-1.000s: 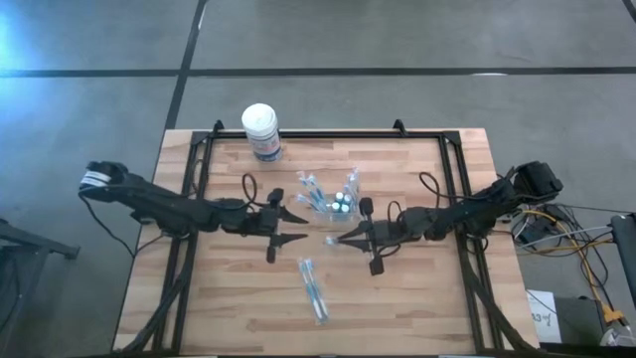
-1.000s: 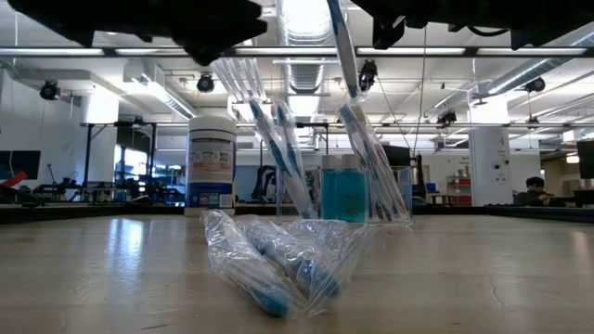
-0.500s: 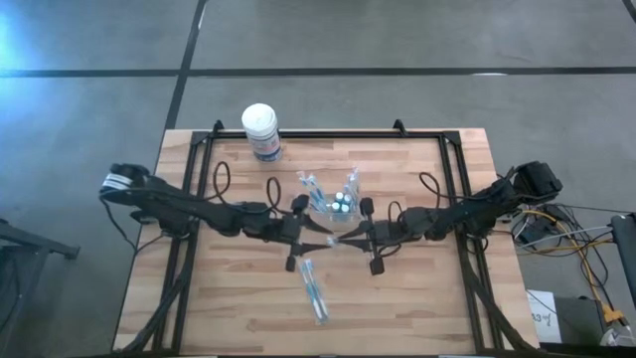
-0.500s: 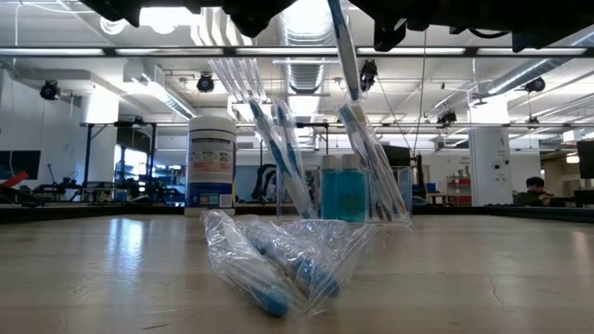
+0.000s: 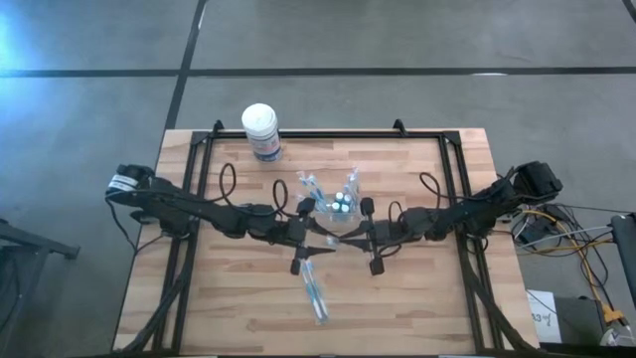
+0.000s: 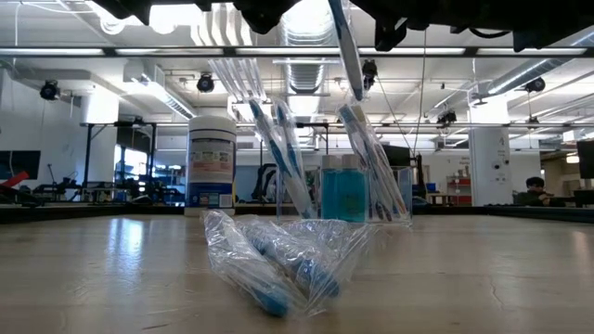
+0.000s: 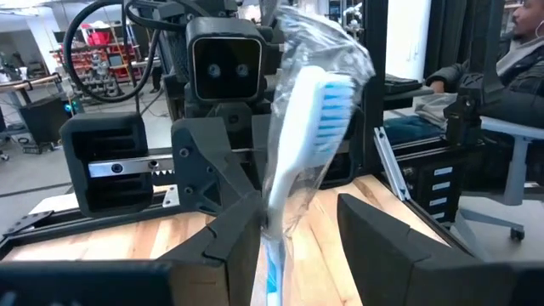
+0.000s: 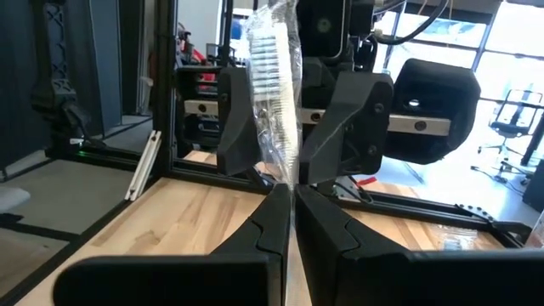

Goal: Pick & Place toothbrushing station
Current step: Put the blue toothbrush into the transparent organizer

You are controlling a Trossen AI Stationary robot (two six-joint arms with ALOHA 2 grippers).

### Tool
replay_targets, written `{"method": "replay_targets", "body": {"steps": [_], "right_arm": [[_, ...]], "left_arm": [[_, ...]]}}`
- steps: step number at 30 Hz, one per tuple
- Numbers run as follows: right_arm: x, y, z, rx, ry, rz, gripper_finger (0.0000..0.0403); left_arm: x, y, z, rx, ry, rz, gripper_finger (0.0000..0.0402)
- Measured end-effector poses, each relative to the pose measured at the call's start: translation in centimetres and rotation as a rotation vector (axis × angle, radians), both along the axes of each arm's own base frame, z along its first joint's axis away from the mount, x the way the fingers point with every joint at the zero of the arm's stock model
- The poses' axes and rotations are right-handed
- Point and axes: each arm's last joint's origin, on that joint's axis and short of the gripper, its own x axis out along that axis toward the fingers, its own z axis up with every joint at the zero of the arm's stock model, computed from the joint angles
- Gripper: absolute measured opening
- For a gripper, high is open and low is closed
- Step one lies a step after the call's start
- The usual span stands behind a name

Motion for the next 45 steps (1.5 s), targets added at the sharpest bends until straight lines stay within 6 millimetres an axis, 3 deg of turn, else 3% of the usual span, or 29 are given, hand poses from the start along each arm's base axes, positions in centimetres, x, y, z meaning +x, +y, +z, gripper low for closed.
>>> {"method": "replay_targets", "body": {"steps": [6, 13, 22, 31, 37, 41, 45], "right_arm": [[0.0, 0.0, 0.1, 0.002, -0.006, -0.003, 0.0017], [0.0, 0.0, 0.0, 0.001, -0.004, -0.002, 0.0017], [0.0, 0.1, -0.1, 0.013, 0.013, 0.007, 0.0026], [-0.2, 0.3, 0.2, 0.042, 0.003, 0.019, 0.0125], [-0.3, 0.2, 0.4, 0.045, -0.004, -0.008, 0.0165], [-0.5, 0.2, 0.3, 0.045, -0.004, -0.013, 0.0171], [-0.7, -0.1, 0.4, 0.05, -0.008, -0.067, 0.0166]], "left_arm": [[-0.1, 0.0, 0.3, 0.008, -0.01, 0.001, 0.0132], [-0.1, 0.1, 0.1, 0.031, -0.011, 0.006, 0.0017], [-0.1, 0.1, -0.1, 0.048, 0.015, 0.016, 0.0015], [-0.3, 0.1, -0.3, 0.05, 0.044, 0.016, 0.0015], [-2.4, 0.7, 0.4, 0.044, 0.019, 0.061, 0.0015], [-5.1, 1.4, 0.9, 0.026, -0.019, 0.113, 0.0015], [-7.9, 2.3, -0.3, -0.026, -0.046, 0.188, 0.0015]]}}
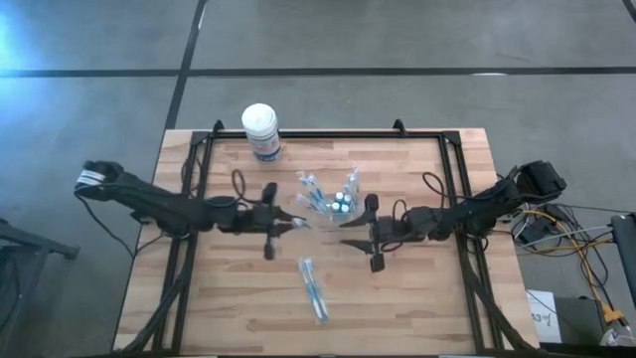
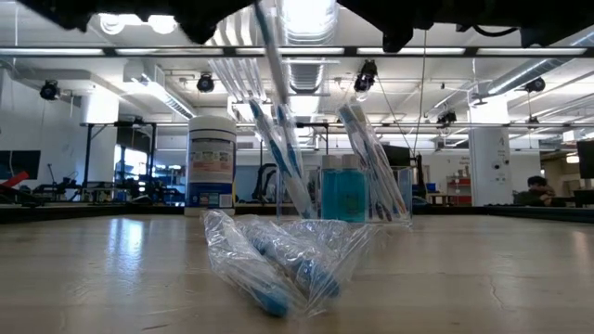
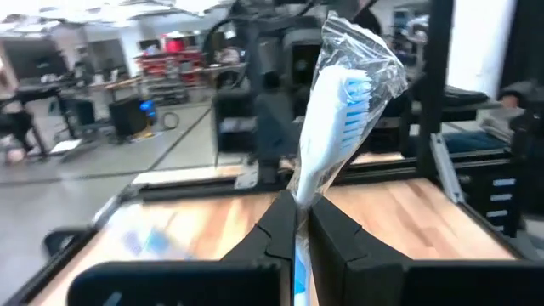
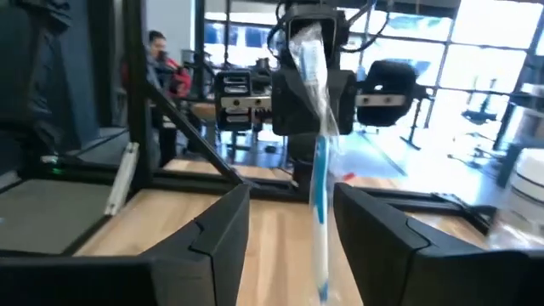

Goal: Pick & Place toothbrushing station
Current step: Put the blue toothbrush into the transparent organizer

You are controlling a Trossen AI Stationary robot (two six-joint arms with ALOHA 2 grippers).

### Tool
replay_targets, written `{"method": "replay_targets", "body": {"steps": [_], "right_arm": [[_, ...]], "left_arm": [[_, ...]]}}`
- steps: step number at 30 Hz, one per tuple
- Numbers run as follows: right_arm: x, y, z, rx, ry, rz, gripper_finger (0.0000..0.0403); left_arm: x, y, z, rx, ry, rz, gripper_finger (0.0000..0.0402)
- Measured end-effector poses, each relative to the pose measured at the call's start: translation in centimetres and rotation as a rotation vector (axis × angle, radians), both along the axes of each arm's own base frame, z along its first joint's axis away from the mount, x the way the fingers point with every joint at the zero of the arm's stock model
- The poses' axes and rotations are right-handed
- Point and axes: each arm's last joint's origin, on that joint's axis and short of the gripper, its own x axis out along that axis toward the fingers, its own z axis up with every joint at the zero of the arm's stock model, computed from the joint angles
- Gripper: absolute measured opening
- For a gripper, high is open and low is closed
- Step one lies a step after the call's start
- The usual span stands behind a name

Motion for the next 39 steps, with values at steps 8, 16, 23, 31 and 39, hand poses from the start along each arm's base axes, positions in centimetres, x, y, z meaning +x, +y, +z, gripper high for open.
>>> {"method": "replay_targets", "body": {"steps": [8, 16, 23, 31, 39], "right_arm": [[-0.5, 0.0, -1.1, 0.032, 0.045, -0.009, 0.0144], [-1.4, 1.6, -3.3, 0.014, 0.095, -0.053, 0.0082], [-1.6, 1.6, -3.5, -0.007, 0.102, -0.059, 0.0013], [-1.7, 1.6, -3.6, -0.01, 0.11, -0.059, 0.0008], [-1.7, 1.6, -3.6, -0.006, 0.111, -0.059, 0.0008]], "left_arm": [[-3.6, 1.2, -5.4, -0.103, 0.006, 0.148, 0.0015], [-3.5, 1.8, -6.2, -0.082, -0.125, 0.227, 0.0015], [-1.0, 2.5, -6.4, -0.055, -0.078, 0.254, 0.0015], [1.6, 3.6, -6.6, -0.033, -0.053, 0.31, 0.0015], [3.6, 3.9, -7.4, -0.062, -0.021, 0.325, 0.0015]]}}
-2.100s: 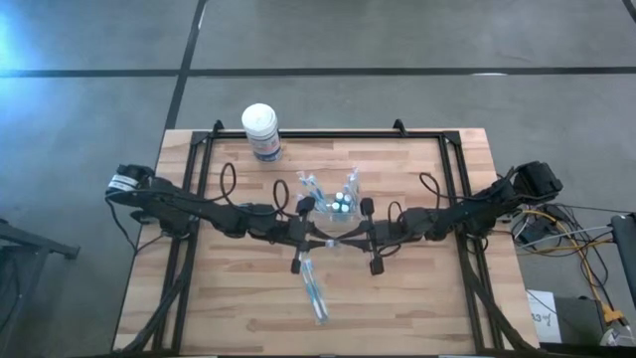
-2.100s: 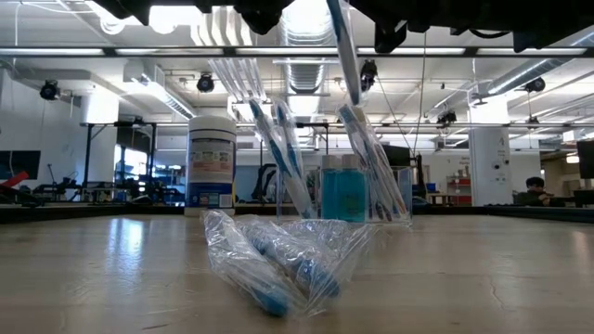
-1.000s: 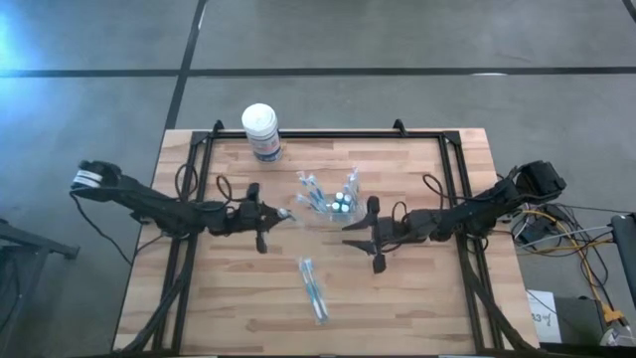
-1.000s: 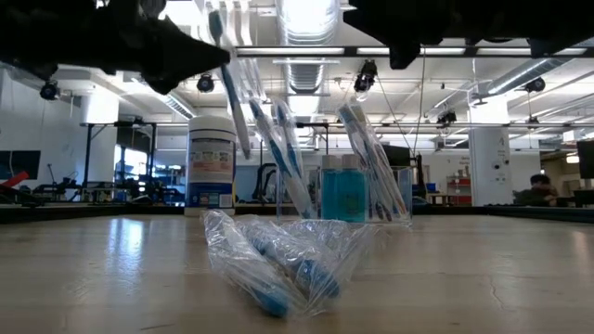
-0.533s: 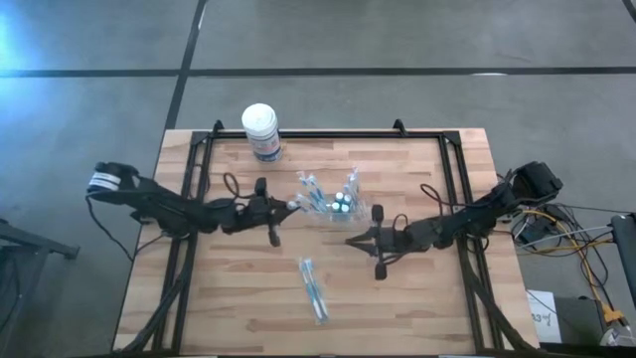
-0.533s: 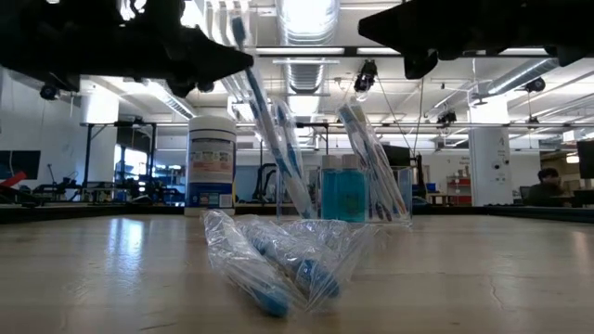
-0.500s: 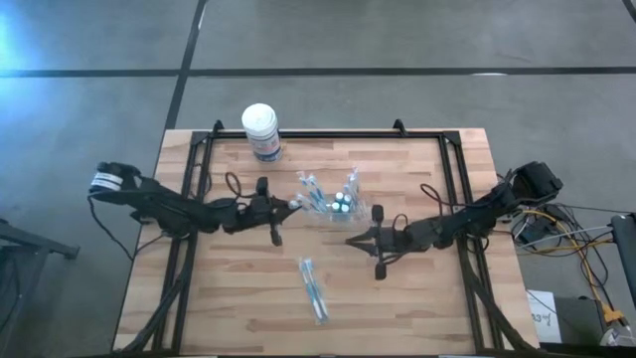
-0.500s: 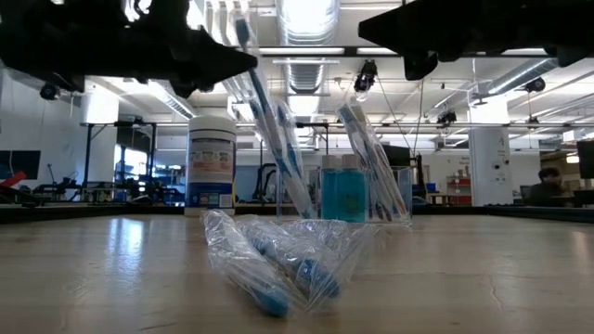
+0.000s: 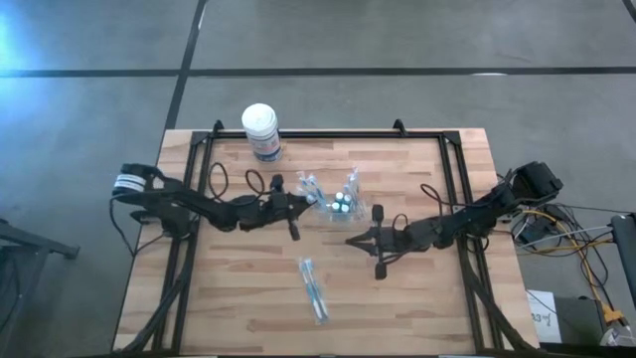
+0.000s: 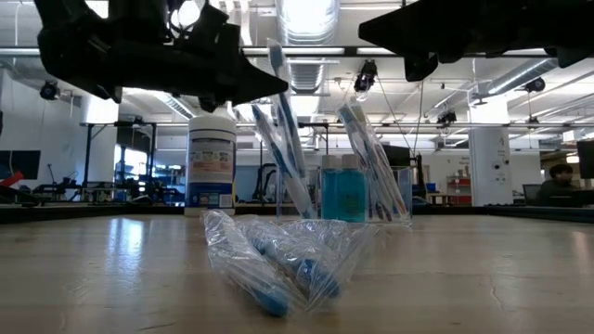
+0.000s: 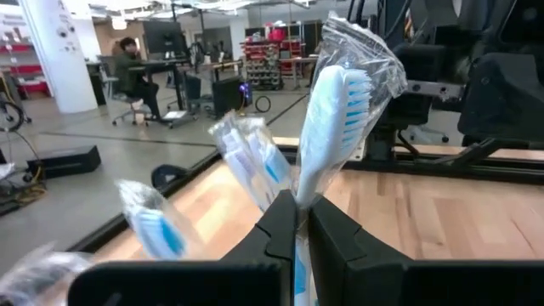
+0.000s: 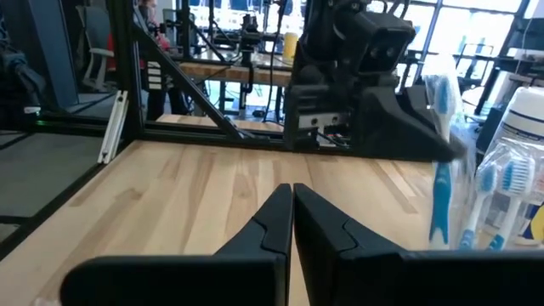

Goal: Pick & Place toothbrushing station
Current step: Put the blue toothbrush into the transparent organizer

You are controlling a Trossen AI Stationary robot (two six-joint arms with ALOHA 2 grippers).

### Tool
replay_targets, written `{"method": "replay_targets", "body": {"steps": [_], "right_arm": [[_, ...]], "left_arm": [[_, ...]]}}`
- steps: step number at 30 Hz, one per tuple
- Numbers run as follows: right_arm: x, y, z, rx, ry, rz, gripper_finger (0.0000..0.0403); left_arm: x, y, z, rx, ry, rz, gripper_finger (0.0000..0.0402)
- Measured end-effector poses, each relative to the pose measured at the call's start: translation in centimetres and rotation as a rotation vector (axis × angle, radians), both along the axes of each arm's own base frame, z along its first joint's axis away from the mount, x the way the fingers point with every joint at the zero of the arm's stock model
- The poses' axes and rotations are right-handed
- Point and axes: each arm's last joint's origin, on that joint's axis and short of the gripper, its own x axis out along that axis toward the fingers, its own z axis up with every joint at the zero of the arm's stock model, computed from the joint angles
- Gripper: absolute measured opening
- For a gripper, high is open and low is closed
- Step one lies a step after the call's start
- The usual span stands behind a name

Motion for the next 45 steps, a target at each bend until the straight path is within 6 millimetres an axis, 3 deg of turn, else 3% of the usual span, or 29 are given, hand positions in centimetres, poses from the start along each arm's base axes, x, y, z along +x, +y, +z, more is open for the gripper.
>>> {"method": "replay_targets", "body": {"steps": [16, 35, 45], "right_arm": [[0.0, 0.0, 0.0, 0.007, 0.0, 0.001, 0.0008], [0.0, 0.0, 0.0, 0.008, 0.0, 0.002, 0.0008], [0.0, 0.0, 0.0, 0.034, 0.0, 0.001, 0.0008]], "left_arm": [[2.4, 0.4, -4.0, -0.049, 0.088, 0.027, 0.0015], [2.5, 0.9, -5.1, -0.085, 0.135, 0.038, 0.0016], [1.7, 0.8, -4.3, -0.108, 0.209, 0.037, 0.0103]]}}
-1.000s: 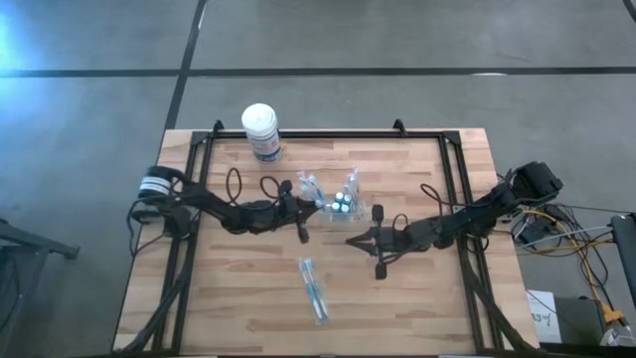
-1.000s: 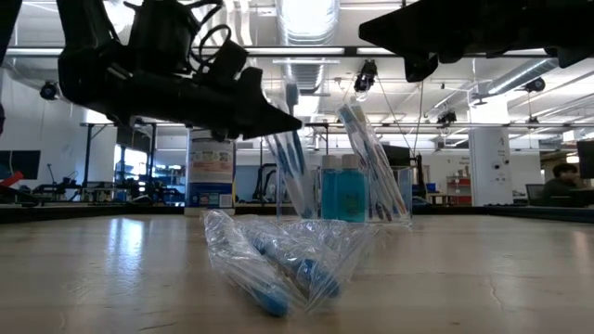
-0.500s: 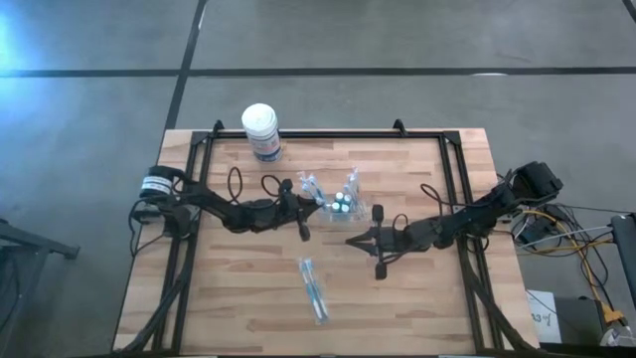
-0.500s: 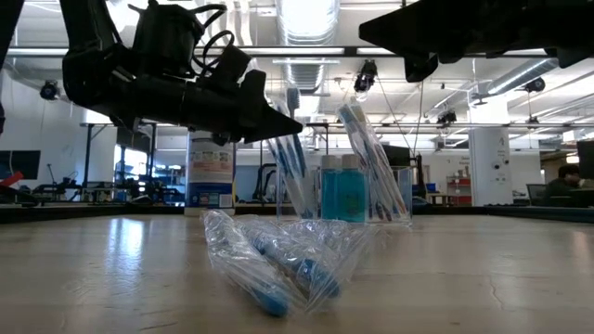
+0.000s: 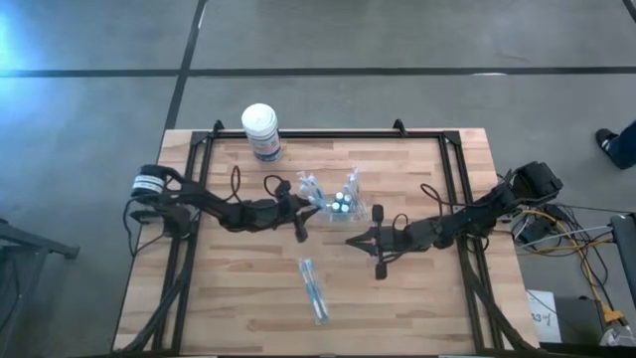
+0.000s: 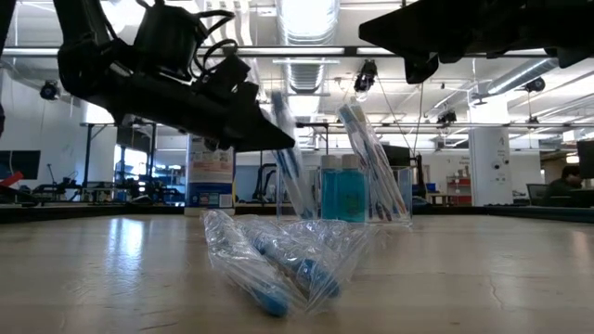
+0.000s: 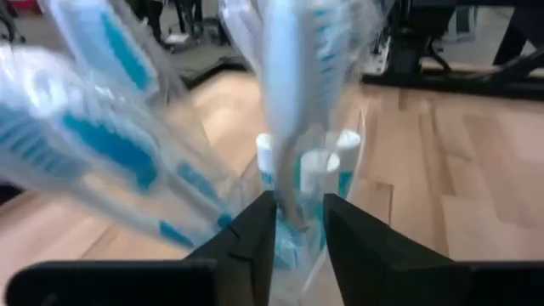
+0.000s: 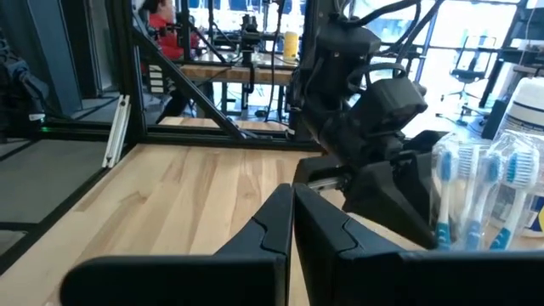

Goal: Pick & Place toothbrushing station
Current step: Put the blue toothbrush into the transparent organizer

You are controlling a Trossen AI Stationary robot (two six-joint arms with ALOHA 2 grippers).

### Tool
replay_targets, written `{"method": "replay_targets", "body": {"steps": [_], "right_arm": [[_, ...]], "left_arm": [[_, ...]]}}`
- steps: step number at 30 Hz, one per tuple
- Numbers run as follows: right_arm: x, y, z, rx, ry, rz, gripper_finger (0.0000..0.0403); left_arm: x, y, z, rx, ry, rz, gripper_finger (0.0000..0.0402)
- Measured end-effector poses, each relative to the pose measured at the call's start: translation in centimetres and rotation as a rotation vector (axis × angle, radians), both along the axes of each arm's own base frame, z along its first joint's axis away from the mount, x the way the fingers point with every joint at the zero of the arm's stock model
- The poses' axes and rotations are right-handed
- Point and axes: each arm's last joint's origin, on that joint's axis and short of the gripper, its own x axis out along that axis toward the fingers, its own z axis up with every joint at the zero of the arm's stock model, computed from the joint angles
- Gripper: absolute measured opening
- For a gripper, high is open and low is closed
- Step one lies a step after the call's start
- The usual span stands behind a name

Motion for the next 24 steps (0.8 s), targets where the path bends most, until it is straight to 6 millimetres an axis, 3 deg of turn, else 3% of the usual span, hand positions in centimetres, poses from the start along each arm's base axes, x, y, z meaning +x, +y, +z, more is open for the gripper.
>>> {"method": "replay_targets", "body": {"steps": [14, 24], "right_arm": [[0.0, 0.0, -0.1, -0.003, 0.002, -0.001, 0.0009], [0.0, 0.0, -0.1, 0.021, 0.004, -0.002, 0.0009]], "left_arm": [[-2.1, -0.2, 4.2, -0.086, 0.054, -0.034, 0.0133], [-6.3, -0.4, 7.3, -0.083, 0.203, -0.052, 0.0133]]}}
